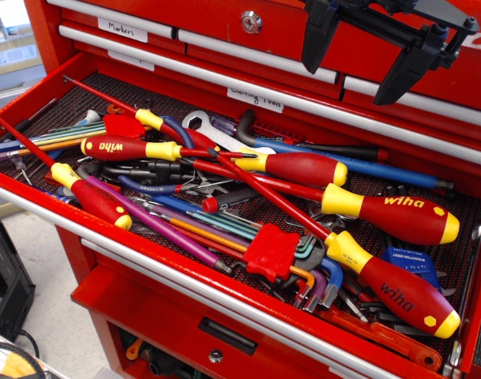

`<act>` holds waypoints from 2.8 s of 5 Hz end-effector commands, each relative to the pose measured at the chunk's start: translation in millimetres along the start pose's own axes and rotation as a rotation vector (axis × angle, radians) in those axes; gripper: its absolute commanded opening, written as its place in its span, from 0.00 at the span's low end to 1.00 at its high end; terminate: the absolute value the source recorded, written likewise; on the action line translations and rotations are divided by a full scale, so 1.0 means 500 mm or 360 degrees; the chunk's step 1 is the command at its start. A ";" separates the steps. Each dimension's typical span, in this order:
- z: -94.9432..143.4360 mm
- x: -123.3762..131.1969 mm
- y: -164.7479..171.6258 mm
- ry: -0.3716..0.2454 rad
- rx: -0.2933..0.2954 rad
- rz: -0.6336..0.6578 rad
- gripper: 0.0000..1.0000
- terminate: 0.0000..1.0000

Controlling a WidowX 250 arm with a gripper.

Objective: Pick up red srewdriver

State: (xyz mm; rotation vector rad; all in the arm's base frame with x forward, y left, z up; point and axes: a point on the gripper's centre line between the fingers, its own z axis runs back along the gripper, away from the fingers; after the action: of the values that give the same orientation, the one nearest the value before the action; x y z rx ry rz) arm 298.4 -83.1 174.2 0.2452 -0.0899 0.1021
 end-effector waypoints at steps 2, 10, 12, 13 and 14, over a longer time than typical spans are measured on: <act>-0.001 -0.007 -0.037 -0.0016 0.0090 0.0408 1.00 0.00; -0.240 -0.079 -0.184 -0.0042 -0.0042 0.1877 1.00 0.00; -0.286 -0.061 -0.172 0.0111 -0.0109 0.2030 0.00 0.00; -0.294 -0.060 -0.172 0.0135 -0.0118 0.2054 0.00 0.00; -0.256 -0.066 -0.181 0.0067 -0.0007 0.2038 0.00 0.00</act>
State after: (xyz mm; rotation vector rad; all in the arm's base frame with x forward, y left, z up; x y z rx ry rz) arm 275.2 -137.0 15.7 0.2213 -0.1699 1.3596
